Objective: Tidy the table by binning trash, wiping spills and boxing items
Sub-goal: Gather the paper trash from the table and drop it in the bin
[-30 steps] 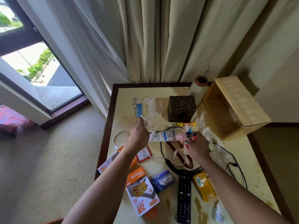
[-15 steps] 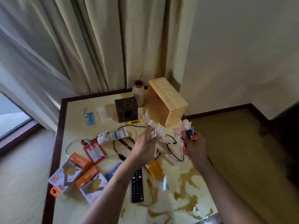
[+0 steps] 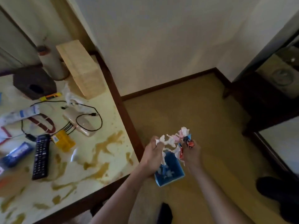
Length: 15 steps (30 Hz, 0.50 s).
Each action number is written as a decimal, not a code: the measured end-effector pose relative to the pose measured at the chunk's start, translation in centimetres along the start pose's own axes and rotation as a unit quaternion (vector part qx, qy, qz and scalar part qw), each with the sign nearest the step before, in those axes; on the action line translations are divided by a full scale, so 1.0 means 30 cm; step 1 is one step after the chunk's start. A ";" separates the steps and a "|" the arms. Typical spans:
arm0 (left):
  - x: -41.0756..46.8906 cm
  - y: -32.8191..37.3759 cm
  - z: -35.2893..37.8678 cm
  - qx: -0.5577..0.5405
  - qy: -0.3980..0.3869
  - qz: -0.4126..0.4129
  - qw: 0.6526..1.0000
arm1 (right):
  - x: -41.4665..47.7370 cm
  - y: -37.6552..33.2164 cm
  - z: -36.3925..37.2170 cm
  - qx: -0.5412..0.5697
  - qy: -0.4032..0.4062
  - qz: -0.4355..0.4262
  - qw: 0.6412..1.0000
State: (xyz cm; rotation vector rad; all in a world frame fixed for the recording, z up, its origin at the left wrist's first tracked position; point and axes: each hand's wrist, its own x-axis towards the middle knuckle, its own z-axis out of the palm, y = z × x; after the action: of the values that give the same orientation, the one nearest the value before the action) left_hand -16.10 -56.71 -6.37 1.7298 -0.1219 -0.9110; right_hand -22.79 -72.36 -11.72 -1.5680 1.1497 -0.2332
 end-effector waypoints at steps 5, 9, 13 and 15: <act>0.172 -0.216 0.309 -0.069 0.016 -0.131 0.989 | 0.160 0.299 -0.129 -0.043 0.006 0.058 0.997; 0.343 -0.447 0.448 -0.177 0.085 -0.233 0.952 | 0.261 0.565 -0.090 -0.053 -0.013 0.099 0.994; 0.524 -0.675 0.524 -0.157 0.115 -0.258 0.946 | 0.378 0.823 -0.003 -0.067 -0.048 0.125 0.989; 0.620 -0.829 0.558 -0.118 0.117 -0.260 0.951 | 0.450 0.964 0.053 -0.065 -0.067 0.162 0.982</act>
State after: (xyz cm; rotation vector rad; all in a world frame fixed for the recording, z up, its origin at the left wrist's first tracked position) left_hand -22.40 -69.85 -38.49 1.6531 0.6035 -1.0358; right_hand -30.44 -78.77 -42.08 -1.4585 1.3136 0.1646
